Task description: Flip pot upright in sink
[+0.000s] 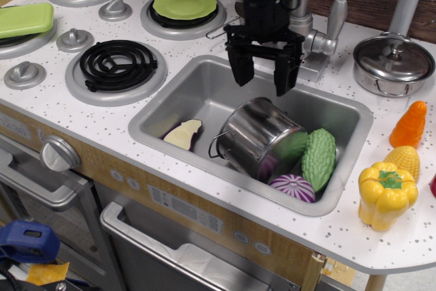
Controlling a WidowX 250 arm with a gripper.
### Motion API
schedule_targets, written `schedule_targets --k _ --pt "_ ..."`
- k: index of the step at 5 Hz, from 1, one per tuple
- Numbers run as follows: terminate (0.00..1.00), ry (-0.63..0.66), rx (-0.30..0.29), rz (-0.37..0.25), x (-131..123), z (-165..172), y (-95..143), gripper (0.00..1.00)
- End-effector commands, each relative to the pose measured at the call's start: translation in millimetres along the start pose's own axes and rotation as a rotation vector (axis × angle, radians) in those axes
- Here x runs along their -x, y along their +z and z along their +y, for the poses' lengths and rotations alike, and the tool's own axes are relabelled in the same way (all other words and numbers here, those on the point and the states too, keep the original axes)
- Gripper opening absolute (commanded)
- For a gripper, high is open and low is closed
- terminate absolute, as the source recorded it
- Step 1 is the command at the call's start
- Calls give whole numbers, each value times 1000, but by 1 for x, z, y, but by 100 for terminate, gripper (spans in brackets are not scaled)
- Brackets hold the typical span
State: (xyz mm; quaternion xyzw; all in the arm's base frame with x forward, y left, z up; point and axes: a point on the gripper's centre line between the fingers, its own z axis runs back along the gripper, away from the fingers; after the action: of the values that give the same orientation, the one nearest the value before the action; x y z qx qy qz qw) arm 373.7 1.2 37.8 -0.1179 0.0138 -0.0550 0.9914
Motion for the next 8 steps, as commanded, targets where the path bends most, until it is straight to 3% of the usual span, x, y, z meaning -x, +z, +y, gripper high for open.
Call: schedule_targets --k 1,3,4,6,7,8 --pt "0 -8 67 -64 -6 4 7 100" --pt "0 58 193 -99 0 -7 -12 100" --pt "0 105 208 -107 2 -16 -18 100" --pt "0 225 362 -151 -3 -15 -29 100" --pt "0 290 454 -165 -5 -12 -29 0" --pt "0 336 440 -179 -4 -16 -30 0"
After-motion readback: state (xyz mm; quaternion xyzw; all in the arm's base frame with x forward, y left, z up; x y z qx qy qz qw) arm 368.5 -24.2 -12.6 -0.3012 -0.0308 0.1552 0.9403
